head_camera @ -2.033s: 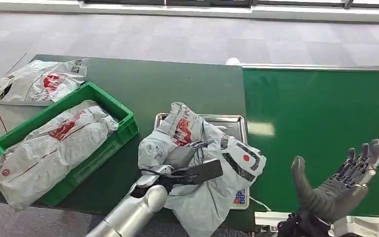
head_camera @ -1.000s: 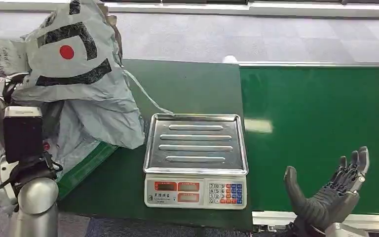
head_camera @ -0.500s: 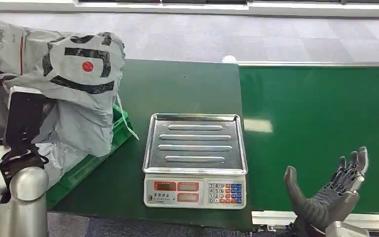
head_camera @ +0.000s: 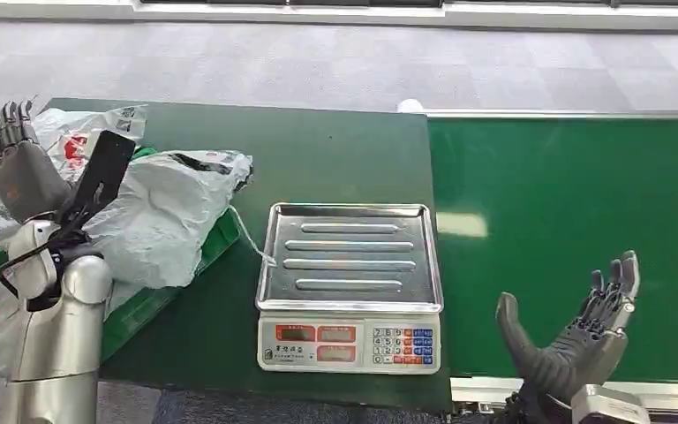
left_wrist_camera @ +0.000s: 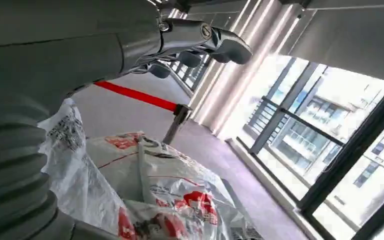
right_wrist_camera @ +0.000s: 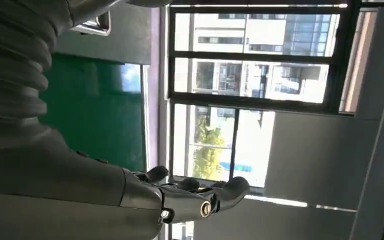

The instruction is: Moved the parcel from conveyor to table for the left to box.

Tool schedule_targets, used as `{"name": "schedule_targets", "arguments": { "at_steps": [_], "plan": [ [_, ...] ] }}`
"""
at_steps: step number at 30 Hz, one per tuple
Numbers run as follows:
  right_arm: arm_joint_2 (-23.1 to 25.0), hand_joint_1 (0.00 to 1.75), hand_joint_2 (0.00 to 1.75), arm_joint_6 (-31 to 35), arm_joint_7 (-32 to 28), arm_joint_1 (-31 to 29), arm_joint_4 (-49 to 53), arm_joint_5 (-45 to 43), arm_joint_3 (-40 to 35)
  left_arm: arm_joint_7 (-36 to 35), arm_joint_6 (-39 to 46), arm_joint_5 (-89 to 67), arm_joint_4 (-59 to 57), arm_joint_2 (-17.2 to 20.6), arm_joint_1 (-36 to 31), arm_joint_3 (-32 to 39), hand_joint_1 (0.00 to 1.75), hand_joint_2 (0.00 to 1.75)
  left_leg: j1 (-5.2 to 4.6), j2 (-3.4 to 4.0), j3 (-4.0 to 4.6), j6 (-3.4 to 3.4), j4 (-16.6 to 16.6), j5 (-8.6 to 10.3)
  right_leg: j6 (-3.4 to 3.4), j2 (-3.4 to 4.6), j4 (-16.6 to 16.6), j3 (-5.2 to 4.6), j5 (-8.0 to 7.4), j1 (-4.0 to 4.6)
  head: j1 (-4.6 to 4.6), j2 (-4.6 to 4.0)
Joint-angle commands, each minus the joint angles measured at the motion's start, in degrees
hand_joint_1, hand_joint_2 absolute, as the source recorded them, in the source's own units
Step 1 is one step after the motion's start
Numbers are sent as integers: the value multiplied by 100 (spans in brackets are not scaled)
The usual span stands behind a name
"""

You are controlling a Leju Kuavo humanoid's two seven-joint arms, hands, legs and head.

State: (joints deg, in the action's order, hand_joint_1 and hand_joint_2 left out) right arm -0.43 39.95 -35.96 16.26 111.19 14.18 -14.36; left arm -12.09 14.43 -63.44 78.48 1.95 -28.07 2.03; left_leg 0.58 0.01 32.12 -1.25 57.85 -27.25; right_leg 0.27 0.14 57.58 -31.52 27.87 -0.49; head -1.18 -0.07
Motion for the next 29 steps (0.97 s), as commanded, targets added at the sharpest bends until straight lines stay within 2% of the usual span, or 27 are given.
{"name": "schedule_targets", "arguments": {
  "at_steps": [1, 6, 9, 11, 12, 15, 16, 17, 20, 23, 26, 29],
  "plan": [
    [-392, 0, 175, 5, 216, -37, -347, 188, -379, -114, 212, -279, -873, -37, -188, 714, 0, 175, 1, 4, -4, 2, -5, 2, -1, 3, -7, 2, -3, 2, 0, 0],
    [-434, 0, 175, 5, 246, -16, -376, 218, -384, 87, 445, -114, -554, -114, -22, 859, 0, 175, 0, 7, 5, 6, -16, 10, 0, 7, -17, -5, -12, 1, 0, 0],
    [-396, 0, 175, 5, 231, 209, -288, 251, -283, 1555, 1149, 1555, 660, -514, 593, 966, 0, 175, 1, 4, 10, 7, -14, 9, 1, 3, -17, -6, -10, 2, 0, 0],
    [-479, 0, 175, 5, 240, 393, -276, 198, -262, 2580, 1028, 3283, 1955, -757, 1373, 727, 0, 175, 1, 7, 9, 7, -8, -1, 2, 6, -12, -5, -2, 1, 0, 0],
    [-601, 0, 175, 5, 270, 477, -291, 81, -325, 2962, 644, 4229, 2794, -802, 2011, 440, 0, 175, 0, 11, 8, 11, -14, -1, 4, 10, -21, -3, -5, 1, 0, 0],
    [-1078, 0, 175, -54, 415, 684, -230, -505, -671, 3604, -564, 6082, 4328, -807, 3912, -145, 0, 175, -8, 33, -10, 12, -19, -17, 5, 33, -23, 5, 2, -8, 0, 0],
    [-1151, 0, 175, -27, 401, 765, -203, -627, -717, 3781, -748, 6123, 4559, -777, 4525, -303, 0, 175, -8, 35, -9, 11, -15, -22, 6, 39, -18, 3, 7, -11, 0, 0],
    [-1223, 0, 175, 5, 346, 844, -171, -680, -736, 4050, -886, 6173, 4660, -792, 5050, -390, 0, 175, -19, 77, -43, 21, -39, -40, 10, 79, -39, 21, 12, -23, 0, 0],
    [-1430, 0, 175, 5, 159, 1144, -48, -907, -588, 4723, -1165, 6258, 4593, -808, 6314, -470, 0, 175, -22, 80, -34, 23, -14, -72, 13, 72, -16, 12, 40, -24, 0, 0],
    [-1573, 0, 175, 5, 95, 1234, 49, -1118, -516, 4844, -1624, 6572, 4433, -1037, 6861, -320, 0, 175, -24, 75, -41, 32, -17, -92, 20, 68, -22, 23, 63, -24, 0, 0],
    [-1465, 0, 175, 5, 159, 1170, 82, -1073, -584, 4958, -1627, 6366, 4261, -1289, 6942, -352, 0, 175, -21, 56, -32, 35, -6, -100, 28, 48, -15, 21, 81, -23, 0, 0],
    [-1426, 0, 175, 5, 245, 1118, 82, -1000, -616, 4955, -1581, 6294, 4238, -1315, 6875, -415, 0, 175, -20, 40, -23, 35, -4, -94, 28, 28, -15, 18, 81, -20, 0, 0]
  ]
}}
